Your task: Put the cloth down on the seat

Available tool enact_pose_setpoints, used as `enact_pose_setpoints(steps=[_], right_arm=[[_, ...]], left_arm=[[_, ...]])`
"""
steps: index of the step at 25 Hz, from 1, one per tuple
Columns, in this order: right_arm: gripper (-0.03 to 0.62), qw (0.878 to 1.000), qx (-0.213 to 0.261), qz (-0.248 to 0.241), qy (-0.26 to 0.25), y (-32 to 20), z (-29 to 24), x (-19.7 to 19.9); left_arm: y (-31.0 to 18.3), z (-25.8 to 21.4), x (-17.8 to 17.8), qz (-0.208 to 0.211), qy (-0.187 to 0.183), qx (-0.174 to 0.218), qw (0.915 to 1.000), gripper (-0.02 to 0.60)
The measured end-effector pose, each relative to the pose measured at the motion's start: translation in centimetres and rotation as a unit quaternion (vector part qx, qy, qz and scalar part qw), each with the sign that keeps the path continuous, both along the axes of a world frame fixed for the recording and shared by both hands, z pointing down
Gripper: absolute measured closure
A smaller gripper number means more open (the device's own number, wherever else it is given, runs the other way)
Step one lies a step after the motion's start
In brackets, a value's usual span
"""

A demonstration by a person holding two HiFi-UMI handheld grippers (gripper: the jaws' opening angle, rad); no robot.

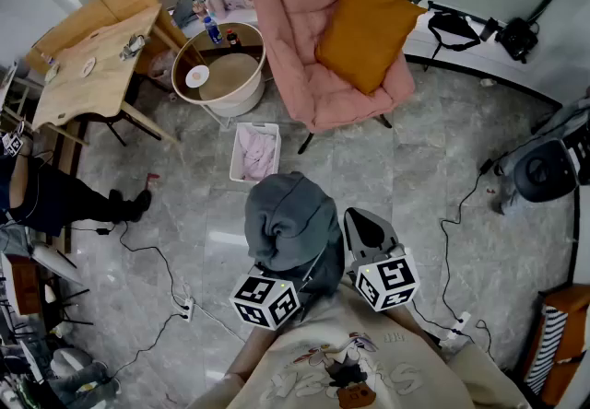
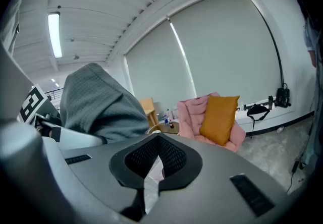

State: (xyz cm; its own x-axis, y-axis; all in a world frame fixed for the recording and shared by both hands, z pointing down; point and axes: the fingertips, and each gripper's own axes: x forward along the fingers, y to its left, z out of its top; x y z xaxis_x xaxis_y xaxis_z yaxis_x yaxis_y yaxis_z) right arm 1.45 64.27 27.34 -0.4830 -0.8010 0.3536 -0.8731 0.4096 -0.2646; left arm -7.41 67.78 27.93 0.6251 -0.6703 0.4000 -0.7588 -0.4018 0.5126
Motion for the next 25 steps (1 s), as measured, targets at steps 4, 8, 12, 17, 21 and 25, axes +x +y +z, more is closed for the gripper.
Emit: enact_pose_setpoints(steps=[4, 8, 12, 17, 21, 25], right_arm=[[0.576, 1.0, 0.011, 0.022, 0.009, -0.7, -0.4, 2.5], [0.576, 1.0, 0.015, 0.022, 0.004, -1.0, -0.9, 2.4], [0.576, 0.999, 0.027, 0.01, -0.018, -0.9, -0.7, 2.1], [0.575, 0.999, 0.012, 0.011, -0.035, 1.2, 1.3, 2.3], [0.575, 0.997, -0.009, 0.048, 0.054, 2.3, 3.4, 4.8], [0.574, 1.0, 0.0, 0.024, 0.018, 2.9, 3.0, 4.4]], left_arm=[[-0.7, 0.3, 2.4, 0.021, -0.021, 0.006, 0.9995, 0.232], [-0.9, -0.3, 2.0, 0.018, -0.054, 0.025, 0.9981, 0.232], [-0.5, -0.1, 1.5, 0.011, -0.09, 0.044, 0.9949, 0.232], [1.4, 1.9, 1.5, 0.006, -0.089, 0.025, 0.9957, 0.232], [2.0, 1.7, 2.4, 0.016, -0.081, 0.016, 0.9965, 0.232], [1.7, 1.8, 2.8, 0.024, -0.079, 0.006, 0.9966, 0.232]])
